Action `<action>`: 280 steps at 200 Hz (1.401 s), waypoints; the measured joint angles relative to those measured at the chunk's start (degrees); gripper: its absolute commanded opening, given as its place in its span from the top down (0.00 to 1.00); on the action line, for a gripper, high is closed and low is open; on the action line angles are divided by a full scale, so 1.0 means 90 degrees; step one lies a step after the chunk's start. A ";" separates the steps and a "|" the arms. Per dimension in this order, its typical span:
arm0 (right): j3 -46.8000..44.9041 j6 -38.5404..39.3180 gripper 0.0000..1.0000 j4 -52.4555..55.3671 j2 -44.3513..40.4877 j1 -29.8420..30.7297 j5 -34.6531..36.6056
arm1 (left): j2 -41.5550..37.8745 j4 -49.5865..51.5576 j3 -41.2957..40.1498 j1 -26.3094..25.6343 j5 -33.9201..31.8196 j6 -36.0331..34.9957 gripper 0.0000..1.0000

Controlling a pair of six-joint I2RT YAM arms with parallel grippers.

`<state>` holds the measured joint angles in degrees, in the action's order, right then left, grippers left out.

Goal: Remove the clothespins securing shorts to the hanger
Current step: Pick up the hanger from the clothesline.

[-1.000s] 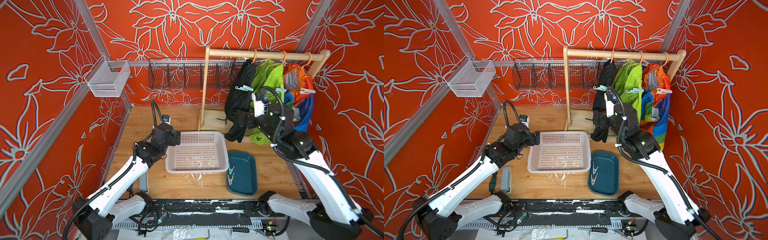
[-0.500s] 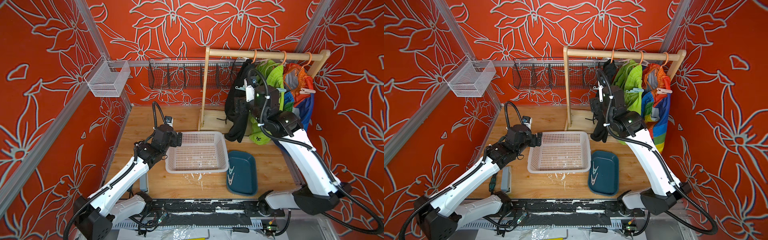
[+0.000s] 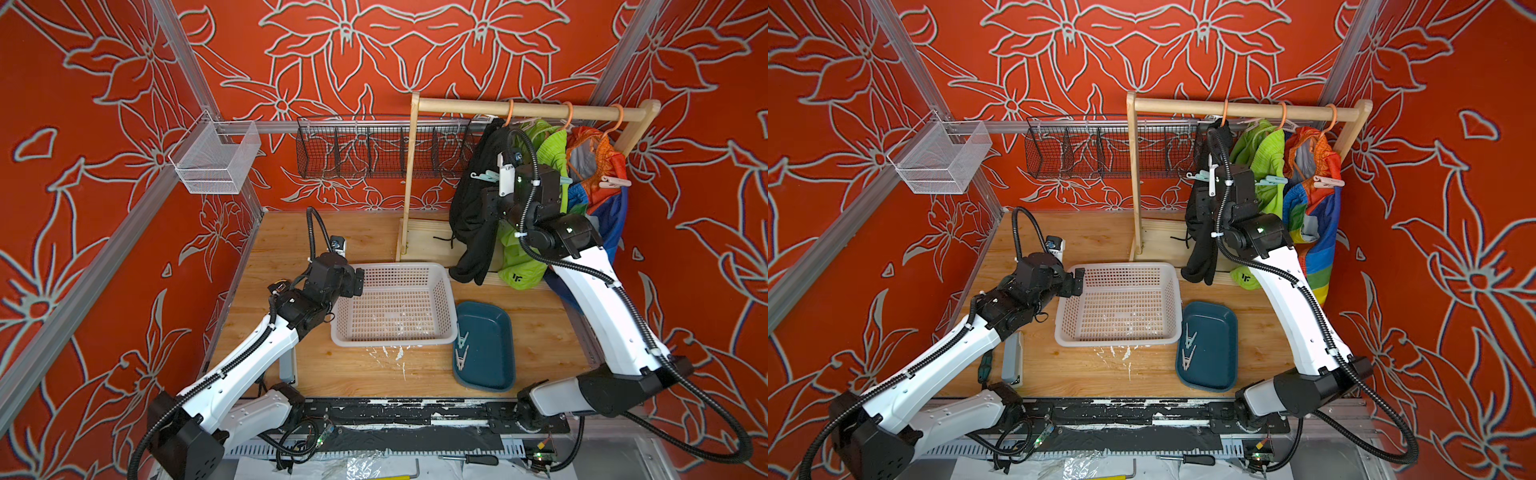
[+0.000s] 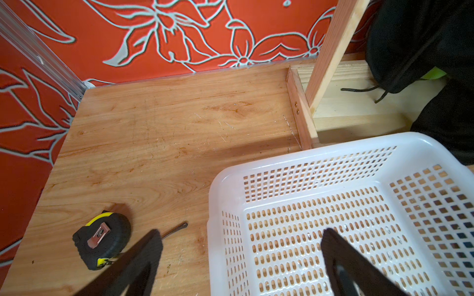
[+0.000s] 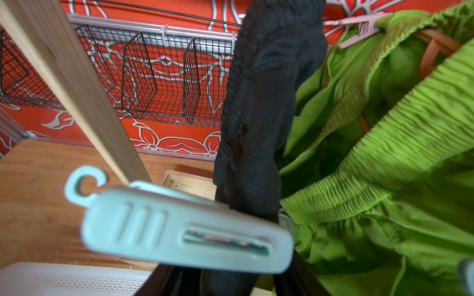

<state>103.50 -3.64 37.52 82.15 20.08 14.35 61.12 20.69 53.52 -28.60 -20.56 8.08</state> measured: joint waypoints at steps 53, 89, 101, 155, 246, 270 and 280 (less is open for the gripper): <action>0.0029 -0.0134 1.00 -0.0051 0.0087 -0.0296 -0.0204 | 0.0000 -0.0039 -0.0007 0.0000 -0.0039 0.0000 0.03; 0.0036 -0.0090 1.00 -0.0075 0.0085 -0.0308 -0.0228 | 0.0000 -0.0049 -0.0007 0.0000 -0.0039 0.0002 0.03; 0.0085 -0.0039 1.00 -0.0070 0.0085 -0.0308 -0.0226 | 0.0000 -0.0051 -0.0007 0.0000 -0.0039 0.0002 0.03; 0.0517 0.0389 1.00 -0.0153 -0.0192 -0.0306 -0.0085 | 0.0012 -0.0080 -0.0007 0.0000 -0.0007 0.0005 0.03; 0.0857 0.0818 1.00 0.0107 -0.0381 -0.0306 0.0041 | 0.0044 -0.0214 -0.0126 0.0000 0.0121 0.0053 0.03; 0.1146 0.0833 1.00 0.0391 -0.0381 -0.0308 0.0012 | 0.0044 -0.0214 -0.0126 0.0015 0.0155 0.0056 0.03; 0.1328 0.0835 1.00 0.0510 -0.0384 -0.0306 -0.0012 | 0.0044 -0.0214 -0.0126 0.0027 0.0172 0.0056 0.03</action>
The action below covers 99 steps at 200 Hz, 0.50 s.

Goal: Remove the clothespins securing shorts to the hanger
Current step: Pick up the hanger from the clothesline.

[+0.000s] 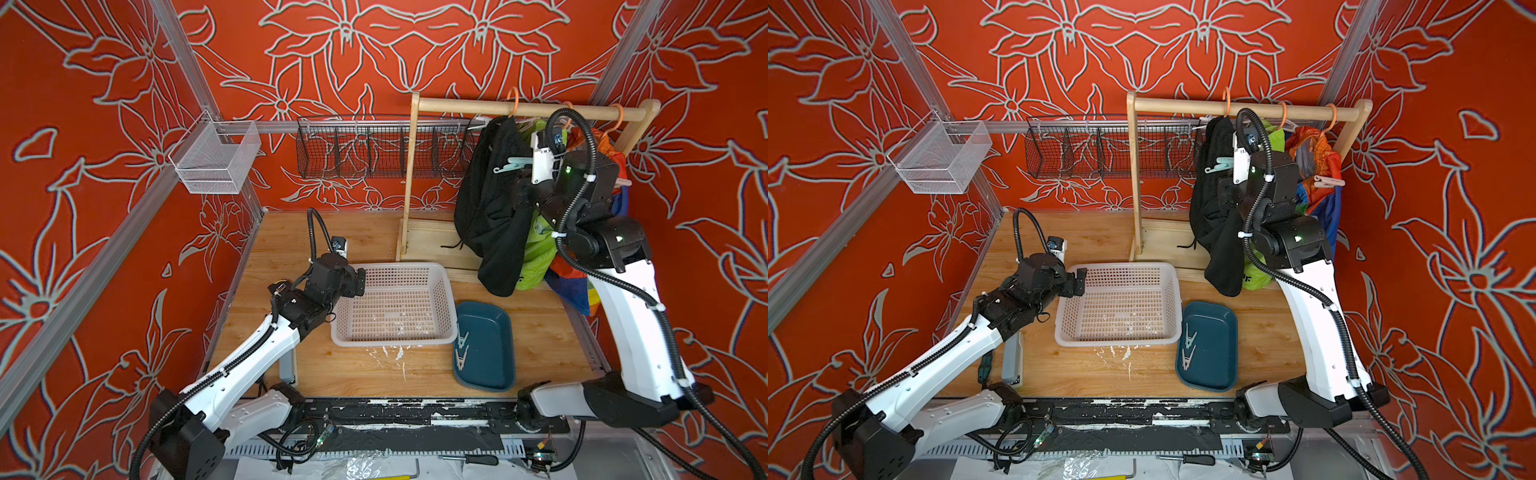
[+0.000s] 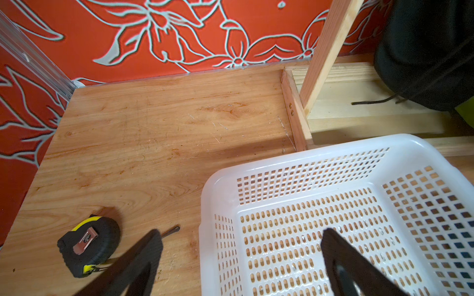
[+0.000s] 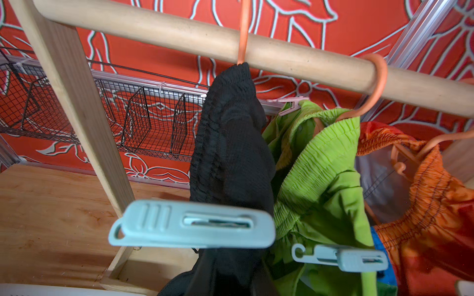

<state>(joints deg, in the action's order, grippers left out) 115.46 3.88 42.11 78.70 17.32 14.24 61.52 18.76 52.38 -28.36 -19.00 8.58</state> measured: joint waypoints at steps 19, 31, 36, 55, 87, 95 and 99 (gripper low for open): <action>0.0452 0.0012 1.00 0.0347 -0.0002 -0.0002 -0.0066 | 0.0000 0.0000 0.0000 0.0056 0.0066 0.0002 0.03; 0.0729 0.0019 1.00 0.0673 -0.0007 0.0000 -0.0117 | 0.0000 0.0000 0.0002 0.0104 0.0109 0.0024 0.03; 0.0818 0.0019 1.00 0.0780 -0.0010 0.0000 -0.0143 | 0.0000 0.0000 0.0007 0.0121 0.0124 0.0027 0.03; 0.1154 0.0017 1.00 0.1239 -0.0010 -0.0002 -0.0308 | 0.0000 0.0002 0.0053 0.0216 0.0202 0.0049 0.03; 0.1324 0.0002 1.00 0.1812 -0.0087 -0.0002 -0.0930 | 0.0010 0.0058 0.0282 0.0474 0.0386 0.0146 0.03; 0.1336 0.0000 1.00 0.1950 -0.0092 -0.0002 -0.1188 | 0.0010 0.0097 0.0352 0.0537 0.0437 0.0187 0.03; 0.1345 -0.0005 1.00 0.2030 -0.0092 -0.0002 -0.1324 | 0.0010 0.0126 0.0393 0.0566 0.0461 0.0202 0.03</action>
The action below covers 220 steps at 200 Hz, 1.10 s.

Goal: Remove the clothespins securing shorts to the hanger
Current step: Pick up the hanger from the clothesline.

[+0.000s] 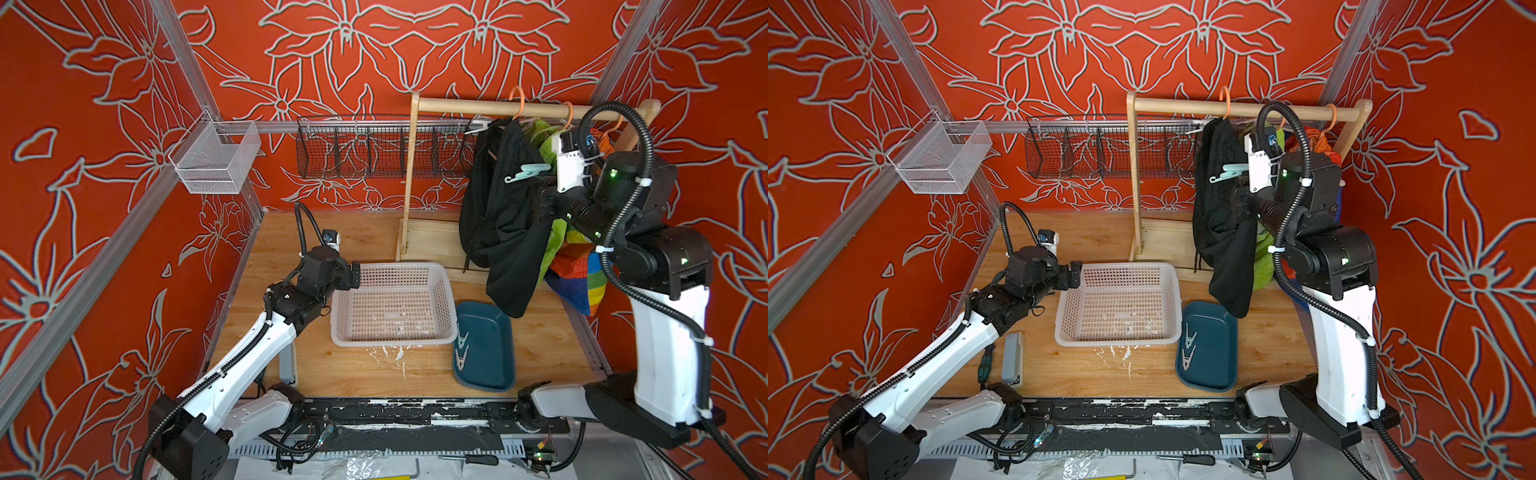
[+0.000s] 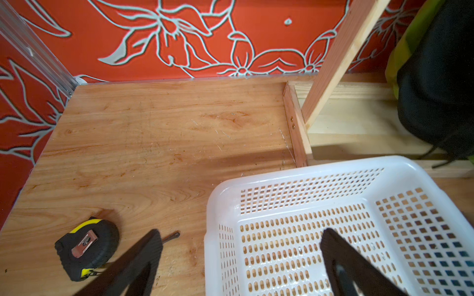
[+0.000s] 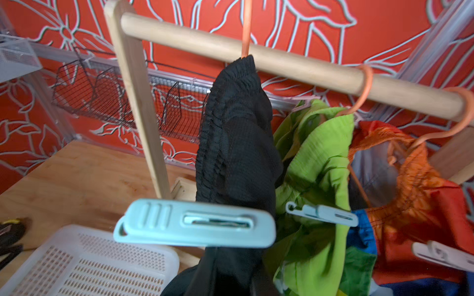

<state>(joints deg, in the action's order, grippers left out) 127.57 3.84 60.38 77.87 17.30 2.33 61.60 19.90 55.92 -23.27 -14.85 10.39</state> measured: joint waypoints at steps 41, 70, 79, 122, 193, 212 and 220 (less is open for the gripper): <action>0.0452 -0.0002 1.00 0.0906 0.0257 0.0007 -0.1574 | -0.0010 0.0372 0.0444 0.0270 0.0187 0.0056 0.03; 0.0950 -0.0100 1.00 0.1251 0.0508 0.0010 -0.2805 | -0.0146 0.0663 0.0724 0.0838 0.0525 0.0153 0.03; 0.1175 -0.0165 1.00 0.1299 0.0612 0.0015 -0.3147 | -0.0231 0.0729 0.0763 0.1061 0.0648 0.0187 0.03; 0.2212 -0.0746 1.00 0.1098 0.1122 0.0046 -0.4466 | -0.0974 0.1025 0.0821 0.1948 0.0804 0.0338 0.03; 0.1098 -0.1528 1.00 -0.0563 0.0857 0.0049 -0.5639 | -0.1384 0.1443 0.0947 0.2759 0.0797 0.0449 0.03; -0.0243 -0.1530 1.00 -0.1180 0.0461 0.0051 -0.5751 | -0.1406 0.1455 0.0908 0.2795 0.0809 0.0461 0.03; -0.0850 -0.1525 1.00 -0.1474 0.0318 0.0051 -0.5782 | -0.1409 0.1462 0.0877 0.2807 0.0809 0.0469 0.03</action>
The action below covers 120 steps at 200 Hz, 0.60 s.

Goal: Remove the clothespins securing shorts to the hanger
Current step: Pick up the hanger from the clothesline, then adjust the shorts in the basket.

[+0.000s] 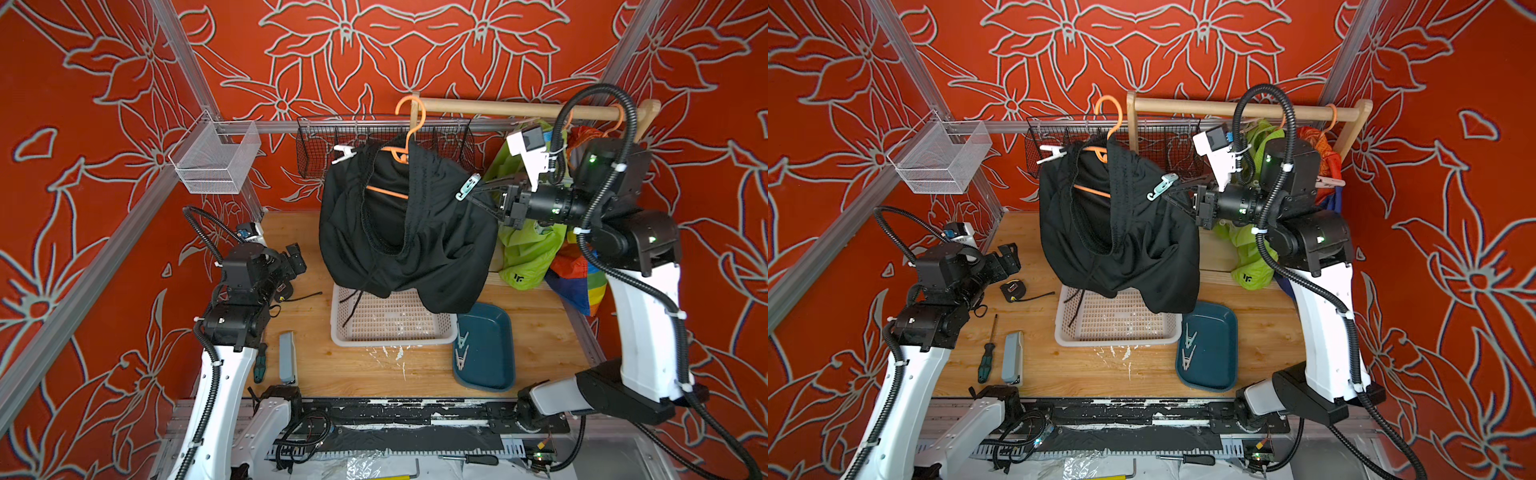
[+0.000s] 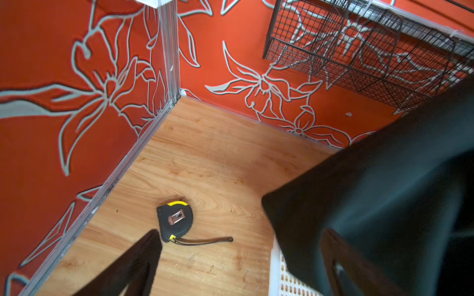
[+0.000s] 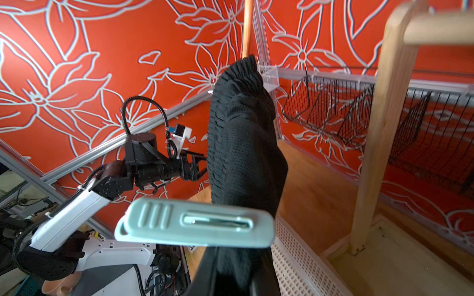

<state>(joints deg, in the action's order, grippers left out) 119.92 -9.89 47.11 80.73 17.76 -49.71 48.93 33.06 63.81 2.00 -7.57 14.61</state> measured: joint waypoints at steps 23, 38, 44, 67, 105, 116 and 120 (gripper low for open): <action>-0.1717 0.0015 1.00 -0.0976 -0.0342 0.0024 -0.0027 | -0.0010 0.0002 -0.0097 0.0027 0.0097 0.0000 0.03; -0.2579 0.0029 1.00 -0.1574 -0.0406 0.0075 0.0002 | -0.0039 -0.0007 -0.0160 0.0029 0.0248 -0.0002 0.03; -0.2834 0.0044 1.00 -0.1780 -0.0408 0.0102 0.0044 | -0.0053 -0.0015 -0.0180 0.0029 0.0316 -0.0007 0.03; -0.3599 0.0092 1.00 -0.2465 -0.0342 0.0359 0.0308 | -0.0136 -0.0041 -0.0185 0.0029 0.0568 -0.0034 0.03; -0.3730 0.0172 1.00 -0.3415 0.0032 0.0964 0.0614 | -0.0316 -0.0066 -0.0129 0.0029 0.0874 -0.0087 0.03; -0.3577 0.0175 1.00 -0.3660 0.0250 0.1095 0.0646 | -0.0350 -0.0066 -0.0087 0.0029 0.0925 -0.0104 0.03; -0.3480 0.0175 1.00 -0.3721 0.0357 0.1137 0.0651 | -0.0359 -0.0061 -0.0070 0.0029 0.0930 -0.0112 0.03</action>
<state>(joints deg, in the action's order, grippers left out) 88.60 -8.32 13.63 83.94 27.99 -43.86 45.69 32.51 63.18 2.26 0.80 13.61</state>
